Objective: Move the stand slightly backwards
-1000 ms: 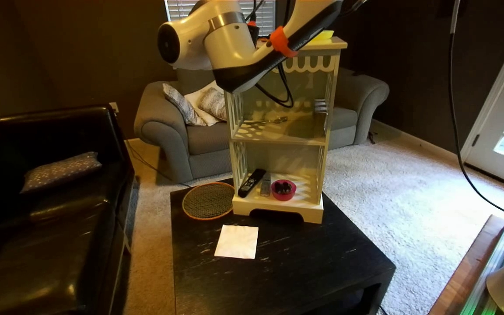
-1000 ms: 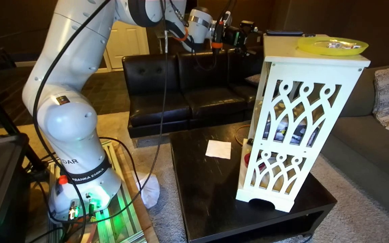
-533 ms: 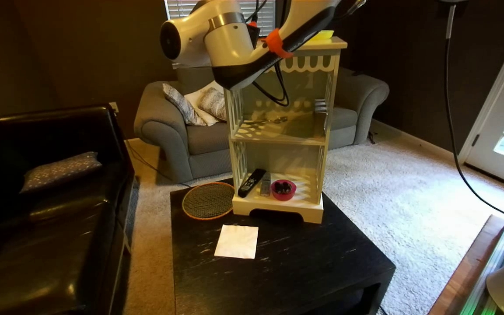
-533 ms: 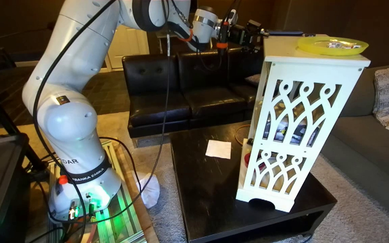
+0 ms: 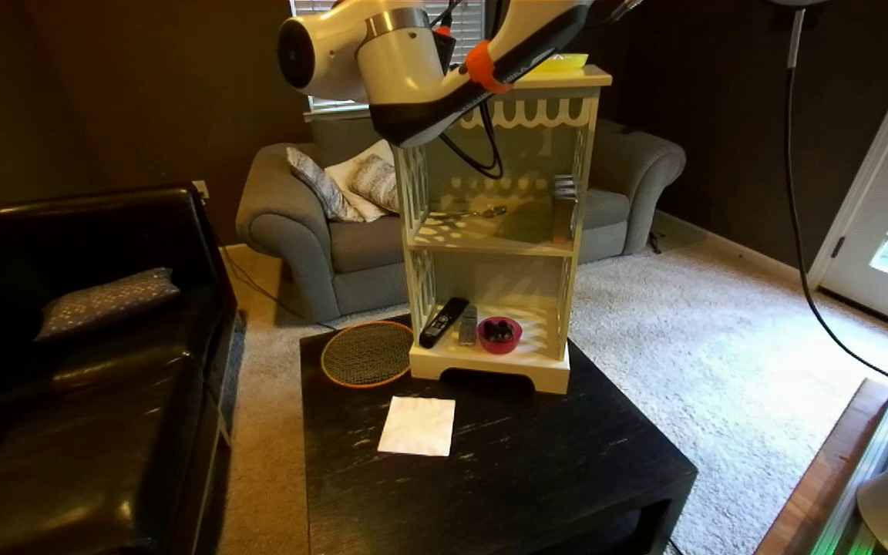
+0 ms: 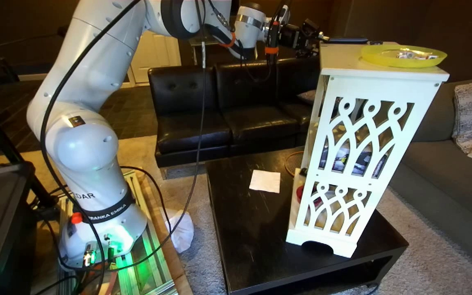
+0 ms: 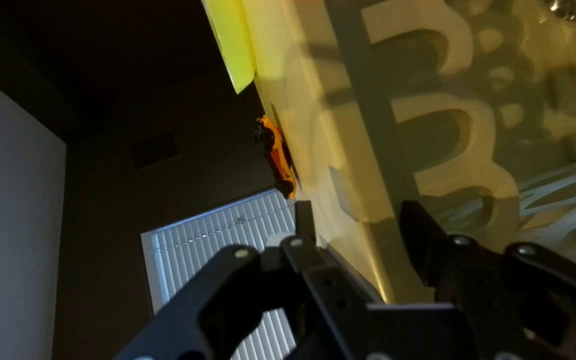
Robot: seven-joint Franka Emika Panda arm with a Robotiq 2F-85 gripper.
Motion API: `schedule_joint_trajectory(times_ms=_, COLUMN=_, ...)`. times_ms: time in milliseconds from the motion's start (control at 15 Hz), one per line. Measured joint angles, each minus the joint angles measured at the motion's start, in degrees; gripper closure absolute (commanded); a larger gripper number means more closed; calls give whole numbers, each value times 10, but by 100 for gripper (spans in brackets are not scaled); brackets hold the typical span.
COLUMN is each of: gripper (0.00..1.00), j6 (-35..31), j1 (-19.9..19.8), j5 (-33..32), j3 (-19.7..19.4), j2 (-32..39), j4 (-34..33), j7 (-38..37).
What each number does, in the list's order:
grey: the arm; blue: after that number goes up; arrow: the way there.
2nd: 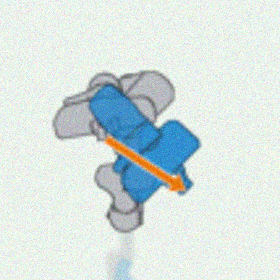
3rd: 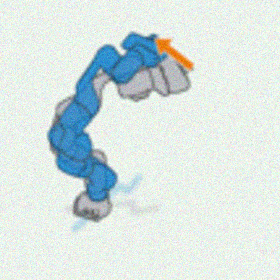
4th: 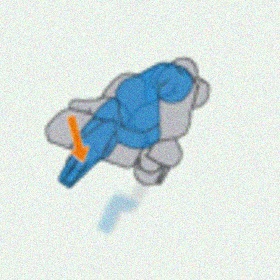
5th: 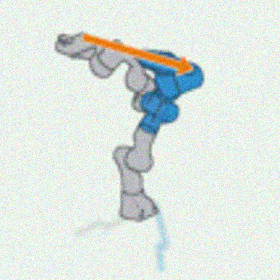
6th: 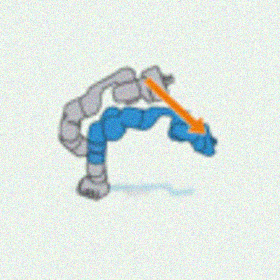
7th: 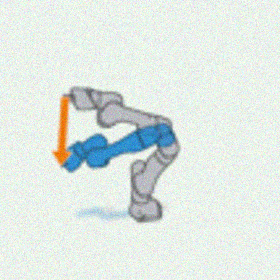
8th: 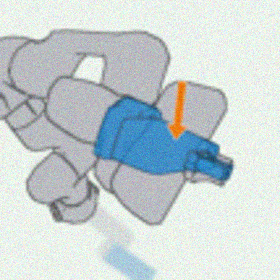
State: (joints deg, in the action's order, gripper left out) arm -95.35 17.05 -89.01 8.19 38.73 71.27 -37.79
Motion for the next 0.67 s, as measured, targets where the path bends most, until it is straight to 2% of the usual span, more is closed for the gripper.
schedule_joint_trajectory(times_ms=67, gripper=63, j6=-4, j1=1, j5=1, j3=0, j2=1, j4=-2, j7=2)
schedule_joint_trajectory(times_ms=133, gripper=61, j6=-9, j1=1, j5=1, j3=0, j2=3, j4=-3, j7=2)
schedule_joint_trajectory(times_ms=333, gripper=66, j6=-17, j1=4, j5=0, j3=0, j2=12, j4=-17, j7=4)
schedule_joint_trajectory(times_ms=467, gripper=80, j6=-21, j1=5, j5=1, j3=0, j2=18, j4=-26, j7=4)
schedule_joint_trajectory(times_ms=533, gripper=95, j6=-22, j1=6, j5=1, j3=0, j2=20, j4=-29, j7=5)
schedule_joint_trajectory(times_ms=667, gripper=94, j6=-21, j1=9, j5=-1, j3=-4, j2=22, j4=-30, j7=17)
